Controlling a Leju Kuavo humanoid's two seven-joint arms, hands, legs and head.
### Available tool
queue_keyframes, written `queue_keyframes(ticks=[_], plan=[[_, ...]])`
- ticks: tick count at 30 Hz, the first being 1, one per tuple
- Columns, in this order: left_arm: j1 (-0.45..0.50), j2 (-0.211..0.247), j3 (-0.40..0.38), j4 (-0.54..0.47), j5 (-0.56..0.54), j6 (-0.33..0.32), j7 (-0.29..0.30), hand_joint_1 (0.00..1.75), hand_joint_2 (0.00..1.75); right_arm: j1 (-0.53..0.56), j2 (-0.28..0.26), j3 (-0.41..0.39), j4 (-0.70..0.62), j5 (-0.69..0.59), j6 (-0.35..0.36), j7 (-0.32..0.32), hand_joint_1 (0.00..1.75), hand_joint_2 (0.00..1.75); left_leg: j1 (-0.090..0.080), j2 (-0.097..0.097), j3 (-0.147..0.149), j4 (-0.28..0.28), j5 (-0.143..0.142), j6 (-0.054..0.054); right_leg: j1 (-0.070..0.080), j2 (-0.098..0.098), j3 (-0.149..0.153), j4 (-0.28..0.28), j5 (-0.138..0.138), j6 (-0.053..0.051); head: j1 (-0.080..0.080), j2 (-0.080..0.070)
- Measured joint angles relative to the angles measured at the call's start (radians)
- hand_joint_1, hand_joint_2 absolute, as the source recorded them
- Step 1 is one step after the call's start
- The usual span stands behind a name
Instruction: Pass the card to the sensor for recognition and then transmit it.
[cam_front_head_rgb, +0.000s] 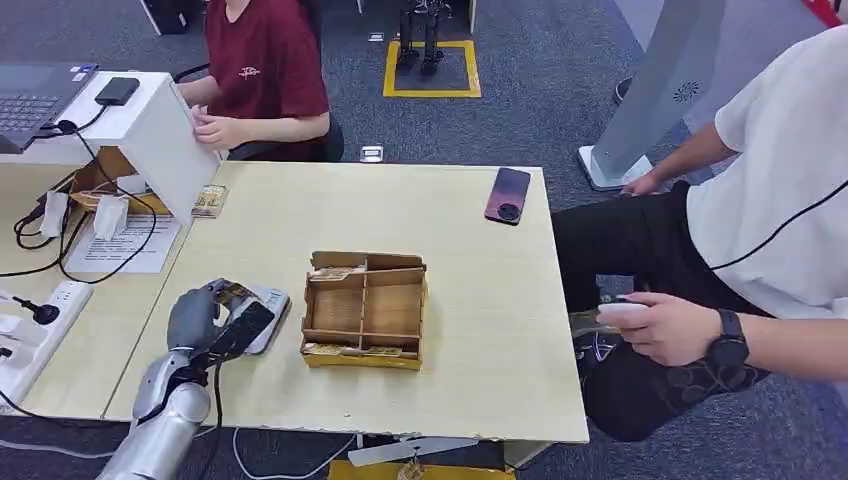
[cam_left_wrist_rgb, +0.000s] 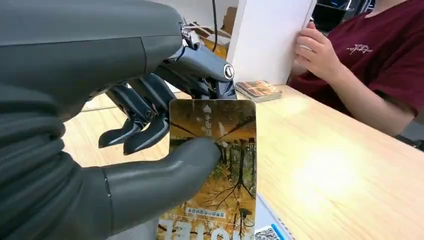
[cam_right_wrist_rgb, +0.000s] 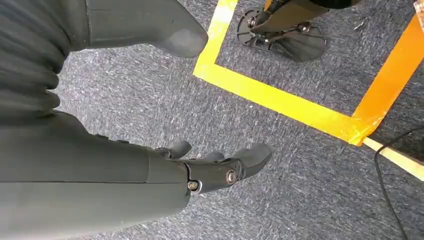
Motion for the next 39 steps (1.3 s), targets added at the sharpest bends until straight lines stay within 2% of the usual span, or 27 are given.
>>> queue_keyframes(ticks=[8, 17, 29, 32, 34, 36, 39], plan=[[-0.021, -0.003, 0.000, 0.077, -0.100, 0.046, 0.045, 1.75, 1.75, -0.002, 0.000, 0.000, 0.000, 0.010, 0.002, -0.001, 0.00, 1.75, 0.000, 0.000, 0.000, 0.000, 0.000, 0.000, 0.000, 0.000, 0.000, 0.000, 0.000, 0.000, 0.000, 0.000], [-0.034, -0.007, 0.000, 0.134, -0.105, 0.060, 0.043, 1.75, 1.75, -0.003, 0.003, -0.002, 0.000, 0.012, 0.003, -0.003, 0.00, 1.75, 0.000, 0.000, 0.000, 0.000, 0.000, 0.000, 0.000, 0.000, 0.000, 0.000, 0.000, 0.000, 0.000, 0.000], [-0.036, -0.010, 0.000, 0.150, -0.085, 0.058, 0.024, 1.75, 1.75, -0.003, 0.003, -0.003, 0.000, 0.014, 0.006, -0.004, 0.00, 1.75, 0.000, 0.000, 0.000, 0.000, 0.000, 0.000, 0.000, 0.000, 0.001, 0.000, 0.000, 0.000, 0.000, 0.000], [-0.036, -0.011, 0.002, 0.150, -0.012, 0.019, -0.025, 1.75, 1.75, -0.003, 0.003, -0.003, 0.000, 0.019, 0.006, -0.005, 0.00, 1.75, 0.000, 0.000, 0.000, 0.000, 0.000, 0.000, 0.000, 0.000, 0.001, 0.000, 0.000, 0.000, 0.000, 0.000], [-0.035, -0.018, 0.011, 0.149, 0.095, -0.046, -0.084, 1.75, 1.75, -0.003, 0.003, -0.004, 0.000, 0.021, 0.004, -0.005, 0.00, 1.75, 0.000, -0.001, 0.000, 0.000, 0.000, 0.000, 0.000, -0.001, 0.001, 0.000, 0.000, 0.000, 0.000, 0.000], [-0.027, -0.032, 0.037, 0.127, 0.271, -0.129, -0.162, 1.75, 1.75, -0.003, 0.003, -0.005, 0.000, 0.025, 0.002, -0.004, 0.00, 1.75, 0.000, -0.001, 0.000, 0.000, 0.000, 0.000, 0.000, -0.001, 0.001, 0.000, 0.000, 0.000, 0.000, 0.000], [-0.013, -0.061, 0.085, 0.083, 0.476, -0.196, -0.228, 1.75, 1.75, -0.002, 0.004, -0.011, 0.000, 0.032, 0.001, -0.002, 0.00, 1.75, 0.000, -0.001, 0.000, 0.000, 0.000, 0.000, 0.000, -0.001, 0.001, 0.000, 0.000, 0.000, 0.000, 0.000]])
